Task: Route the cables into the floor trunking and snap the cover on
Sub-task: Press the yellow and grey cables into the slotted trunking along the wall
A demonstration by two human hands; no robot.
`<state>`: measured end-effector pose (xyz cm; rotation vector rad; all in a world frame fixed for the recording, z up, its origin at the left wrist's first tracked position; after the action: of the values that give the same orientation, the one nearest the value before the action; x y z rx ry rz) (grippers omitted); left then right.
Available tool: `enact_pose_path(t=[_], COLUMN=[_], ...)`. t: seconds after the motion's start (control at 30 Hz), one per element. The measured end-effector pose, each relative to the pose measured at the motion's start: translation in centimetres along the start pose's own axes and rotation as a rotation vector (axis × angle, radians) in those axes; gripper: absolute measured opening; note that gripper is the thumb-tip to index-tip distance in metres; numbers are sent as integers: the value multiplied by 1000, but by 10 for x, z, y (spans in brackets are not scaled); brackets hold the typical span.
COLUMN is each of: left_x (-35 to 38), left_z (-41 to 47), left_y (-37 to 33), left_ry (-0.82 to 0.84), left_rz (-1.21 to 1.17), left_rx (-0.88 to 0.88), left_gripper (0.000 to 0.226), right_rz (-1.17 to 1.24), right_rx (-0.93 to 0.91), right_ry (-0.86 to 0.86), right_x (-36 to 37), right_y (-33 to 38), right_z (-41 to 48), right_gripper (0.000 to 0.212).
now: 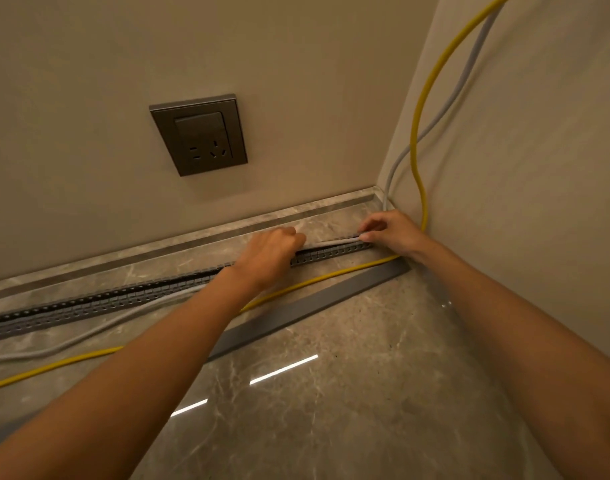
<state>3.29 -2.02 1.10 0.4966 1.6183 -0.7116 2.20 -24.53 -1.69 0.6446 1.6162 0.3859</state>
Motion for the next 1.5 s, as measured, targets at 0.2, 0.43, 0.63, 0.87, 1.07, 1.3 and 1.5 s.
enact_pose_path(t=[0.2,0.43,0.63,0.87,1.07,1.3,1.5], left_x=[6,1,12,5,13,18,12], left_z=[-7,4,-7,-2,-19,-21,-16], left_y=[-5,-18,-31,-19,-13,-22,-24], left_ry=[-98,1,78,55,-81,-4,66], left_rz=[6,158,185,-30,-131,21,-115], left_rx=[98,-21,-25,-94,-1,121,-45], left_gripper=[10,25,31,25,23,26,24], right_rz=[-72,-224,-405,-489,-618,-810,-775], right_rx=[12,60,25,26,-23,-31,-76], right_ry=[15,-96,-79,-69,63,230,56], right_x=[-6,-7,-4,-4,-20,-24,-30], right_y=[0,-1,4,7,9,14,13], right_z=[2,-1,-2,-12,-38,-48,-43], right_gripper=[21,16,13,21,17,18,18])
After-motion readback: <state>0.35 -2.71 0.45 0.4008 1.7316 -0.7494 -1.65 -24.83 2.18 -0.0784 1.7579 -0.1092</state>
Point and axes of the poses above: each hand's wrist, its own z-axis towards the middle knuckle, its own x-axis out of the palm, y = z × x, the point moved 1 cm from there along z, towards the middle knuckle, and after that the axes turned 11 degrees about -z, right-handed, at the moved point
